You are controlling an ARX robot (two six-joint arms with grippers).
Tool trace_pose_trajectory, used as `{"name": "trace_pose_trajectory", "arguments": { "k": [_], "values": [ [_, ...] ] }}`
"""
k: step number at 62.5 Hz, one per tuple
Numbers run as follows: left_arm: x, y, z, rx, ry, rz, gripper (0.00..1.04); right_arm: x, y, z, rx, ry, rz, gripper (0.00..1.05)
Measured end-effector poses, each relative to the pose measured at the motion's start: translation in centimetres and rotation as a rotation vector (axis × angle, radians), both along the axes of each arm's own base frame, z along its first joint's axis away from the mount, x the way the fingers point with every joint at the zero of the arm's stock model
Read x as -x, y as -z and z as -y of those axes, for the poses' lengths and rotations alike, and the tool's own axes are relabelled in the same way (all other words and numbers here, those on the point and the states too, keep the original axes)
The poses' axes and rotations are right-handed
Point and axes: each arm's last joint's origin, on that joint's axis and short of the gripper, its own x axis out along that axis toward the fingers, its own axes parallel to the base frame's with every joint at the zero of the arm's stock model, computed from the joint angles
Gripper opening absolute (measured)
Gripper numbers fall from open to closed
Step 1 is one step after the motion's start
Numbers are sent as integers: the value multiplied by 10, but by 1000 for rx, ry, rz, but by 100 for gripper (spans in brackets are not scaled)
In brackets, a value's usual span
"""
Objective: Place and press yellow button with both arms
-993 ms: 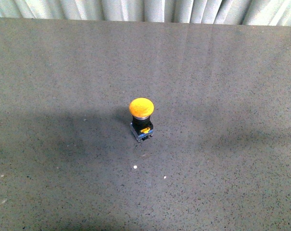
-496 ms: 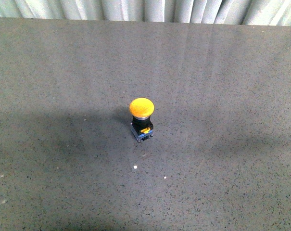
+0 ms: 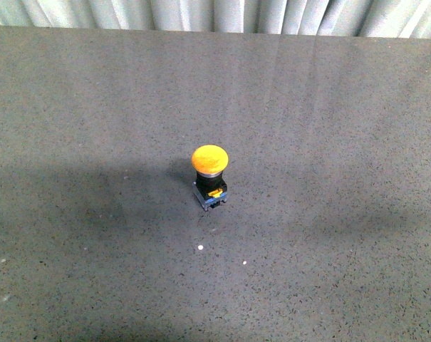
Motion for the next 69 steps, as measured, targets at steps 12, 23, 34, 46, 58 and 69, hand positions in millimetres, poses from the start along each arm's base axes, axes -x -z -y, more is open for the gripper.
{"name": "trace_pose_trajectory", "arguments": {
  "k": [12,23,34,46,58,69],
  "values": [
    [0,0,0,0,0,0,1,10,3,0,0,2,-6,1],
    [0,0,0,1,0,0,7,10,3,0,2,2,-3,10],
    [0,0,0,1,0,0,40,10,3,0,2,2,-3,42],
    [0,0,0,1,0,0,89,10,3,0,2,2,-3,91],
    [0,0,0,0,0,0,96,10,3,0,2,2,-3,96],
    [0,0,0,0,0,0,96,10,3,0,2,2,-3,96]
  ]
}}
